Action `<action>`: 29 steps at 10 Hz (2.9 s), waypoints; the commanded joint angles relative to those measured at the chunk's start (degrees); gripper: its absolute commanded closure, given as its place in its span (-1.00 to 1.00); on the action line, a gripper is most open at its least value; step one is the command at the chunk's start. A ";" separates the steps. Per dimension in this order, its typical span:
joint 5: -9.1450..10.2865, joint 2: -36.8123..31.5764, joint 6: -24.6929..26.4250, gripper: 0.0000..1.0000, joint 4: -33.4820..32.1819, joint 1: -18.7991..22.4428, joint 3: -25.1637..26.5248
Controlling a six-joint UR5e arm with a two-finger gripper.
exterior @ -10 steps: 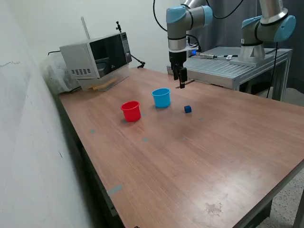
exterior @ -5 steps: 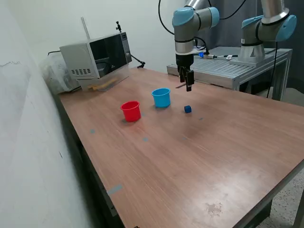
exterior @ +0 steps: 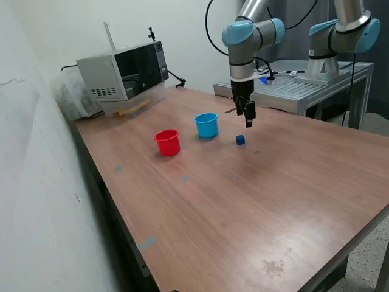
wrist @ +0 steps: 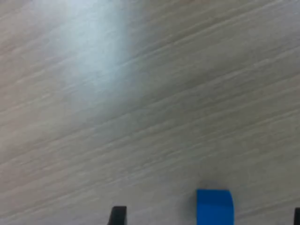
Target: Place red objects in the red bin, and blue objects in the blue bin.
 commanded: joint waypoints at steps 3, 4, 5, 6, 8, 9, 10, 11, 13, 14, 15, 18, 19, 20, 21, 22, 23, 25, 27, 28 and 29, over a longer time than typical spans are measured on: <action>0.51 4.76 0.23 -1.00 -1.68 0.65 -2.90; 2.17 4.94 0.15 -1.00 -1.68 0.65 -3.25; 3.05 5.03 -0.03 -1.00 -1.68 0.65 -3.25; 3.06 5.29 -0.38 -1.00 -1.68 0.65 -3.25; 2.98 5.38 -2.22 -1.00 -1.42 0.56 -2.99; 2.98 5.46 -3.53 -1.00 -1.41 0.04 -2.90; 2.98 5.55 -4.42 -1.00 -1.33 -0.31 -2.64; 2.89 5.64 -5.21 -1.00 -1.33 -1.01 -2.55; 2.89 5.73 -6.44 -1.00 -1.33 -1.46 -2.90; 2.89 5.73 -6.62 -1.00 -1.33 -1.63 -2.81; 2.89 5.99 -6.80 -1.00 -1.33 -1.72 -2.81; 2.98 6.34 -8.20 -1.00 -1.33 -1.37 -2.64; 3.06 6.34 -8.12 -1.00 -1.33 -1.20 -2.72; 3.06 6.34 -8.12 -1.00 -1.33 -1.02 -2.73; 3.06 6.34 -8.12 -1.00 -1.24 -1.02 -2.73; 3.41 6.34 -8.12 -1.00 -1.24 -1.02 -2.73; 3.76 6.34 -8.12 -1.00 -1.24 -1.02 -2.73; 4.03 6.34 -8.12 -1.00 -1.24 -0.58 -2.73; 4.03 6.78 -8.12 -1.00 -1.24 -0.49 -2.81; 4.03 6.78 -8.12 -1.00 -1.24 -0.40 -2.90; 4.03 6.78 -8.12 -1.00 -1.24 -0.40 -2.90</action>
